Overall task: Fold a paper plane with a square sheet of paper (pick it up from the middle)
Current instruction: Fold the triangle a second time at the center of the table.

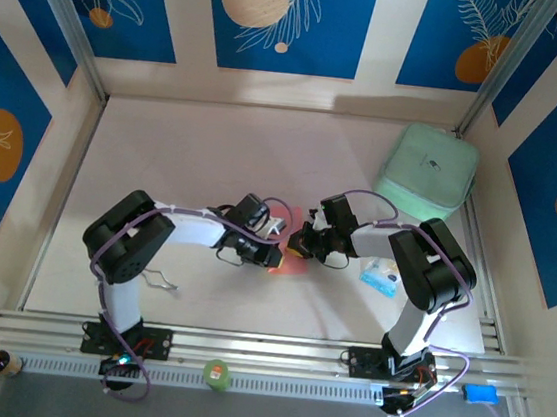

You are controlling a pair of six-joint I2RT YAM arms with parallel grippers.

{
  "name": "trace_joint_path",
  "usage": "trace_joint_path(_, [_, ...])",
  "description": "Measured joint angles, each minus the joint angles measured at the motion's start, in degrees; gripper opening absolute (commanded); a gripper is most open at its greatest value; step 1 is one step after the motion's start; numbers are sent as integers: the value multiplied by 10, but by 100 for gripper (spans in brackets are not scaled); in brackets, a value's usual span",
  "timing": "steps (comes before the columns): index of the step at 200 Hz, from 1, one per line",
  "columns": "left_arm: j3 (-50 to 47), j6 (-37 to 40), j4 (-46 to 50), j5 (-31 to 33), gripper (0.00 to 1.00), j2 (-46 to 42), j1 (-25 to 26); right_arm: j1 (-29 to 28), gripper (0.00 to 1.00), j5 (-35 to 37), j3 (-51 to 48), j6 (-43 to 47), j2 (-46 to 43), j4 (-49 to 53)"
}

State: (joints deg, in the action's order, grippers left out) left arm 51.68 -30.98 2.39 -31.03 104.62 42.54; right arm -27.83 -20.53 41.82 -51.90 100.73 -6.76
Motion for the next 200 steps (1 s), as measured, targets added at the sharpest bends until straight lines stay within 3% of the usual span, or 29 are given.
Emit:
trace_joint_path(148, [-80, -3, 28, 26, 0, -120, 3, 0, 0, 0, 0, 0, -1, 1])
trace_joint_path(200, [-3, -16, -1, 30, 0, -59, 3, 0, 0, 0, 0, 0, -1, 1])
